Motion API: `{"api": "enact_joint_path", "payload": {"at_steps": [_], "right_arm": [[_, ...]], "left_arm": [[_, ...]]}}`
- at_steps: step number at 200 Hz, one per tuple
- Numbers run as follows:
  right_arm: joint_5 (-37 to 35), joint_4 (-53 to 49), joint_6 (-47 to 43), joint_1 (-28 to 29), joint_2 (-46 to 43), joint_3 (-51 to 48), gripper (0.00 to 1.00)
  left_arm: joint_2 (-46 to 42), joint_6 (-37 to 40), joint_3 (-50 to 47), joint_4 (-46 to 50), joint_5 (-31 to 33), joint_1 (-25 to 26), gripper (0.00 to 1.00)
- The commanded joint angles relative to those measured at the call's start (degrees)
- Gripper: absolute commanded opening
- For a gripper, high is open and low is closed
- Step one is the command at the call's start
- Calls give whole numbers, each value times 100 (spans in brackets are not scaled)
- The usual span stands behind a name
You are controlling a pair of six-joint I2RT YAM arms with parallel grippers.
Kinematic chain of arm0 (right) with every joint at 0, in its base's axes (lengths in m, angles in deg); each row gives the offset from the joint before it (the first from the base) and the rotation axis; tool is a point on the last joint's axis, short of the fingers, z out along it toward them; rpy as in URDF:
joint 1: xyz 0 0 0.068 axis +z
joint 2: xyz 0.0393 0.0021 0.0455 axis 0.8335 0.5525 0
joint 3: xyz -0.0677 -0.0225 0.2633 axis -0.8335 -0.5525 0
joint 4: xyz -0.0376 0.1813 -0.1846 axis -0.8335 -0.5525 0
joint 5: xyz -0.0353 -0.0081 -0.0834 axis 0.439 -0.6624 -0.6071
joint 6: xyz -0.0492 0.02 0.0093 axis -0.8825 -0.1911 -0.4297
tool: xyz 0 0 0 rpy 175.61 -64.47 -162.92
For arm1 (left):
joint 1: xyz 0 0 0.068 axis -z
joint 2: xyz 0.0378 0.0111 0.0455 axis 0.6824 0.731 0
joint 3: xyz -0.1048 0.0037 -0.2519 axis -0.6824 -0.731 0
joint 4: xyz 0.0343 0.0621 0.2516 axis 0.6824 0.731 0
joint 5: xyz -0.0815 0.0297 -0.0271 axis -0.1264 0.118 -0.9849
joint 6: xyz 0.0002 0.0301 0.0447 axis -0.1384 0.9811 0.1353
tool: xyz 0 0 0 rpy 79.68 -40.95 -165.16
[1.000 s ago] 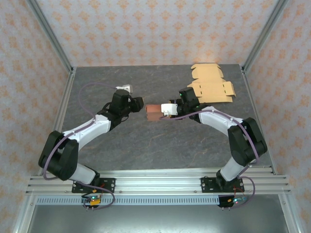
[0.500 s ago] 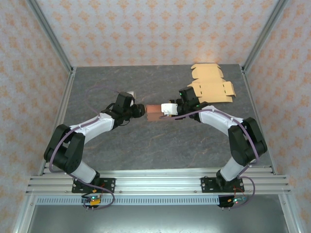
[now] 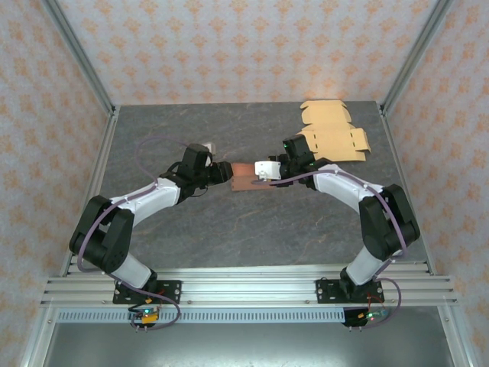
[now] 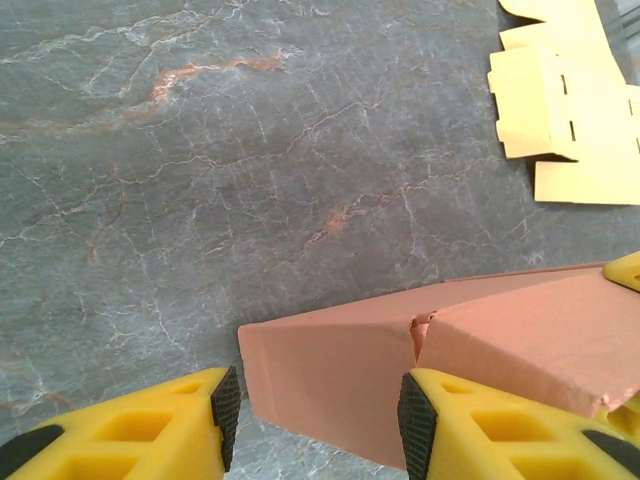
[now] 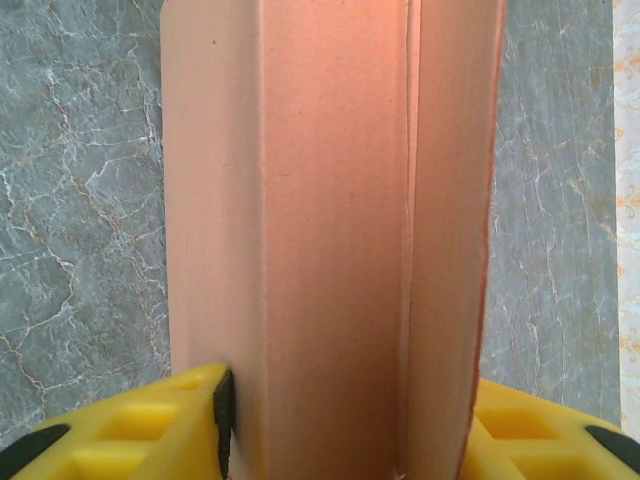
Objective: Fold the paper box
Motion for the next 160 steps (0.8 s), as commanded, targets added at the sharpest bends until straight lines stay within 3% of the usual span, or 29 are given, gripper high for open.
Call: {"api": "enact_joint_path", "payload": {"at_steps": [1, 160], "right_arm": [[198, -754, -27, 51, 257, -26, 48], [-429, -1266, -267, 262, 730, 239, 48]], "left_arm": [[48, -276, 47, -479, -291, 99, 49], [202, -761, 121, -821, -770, 35, 54]]}}
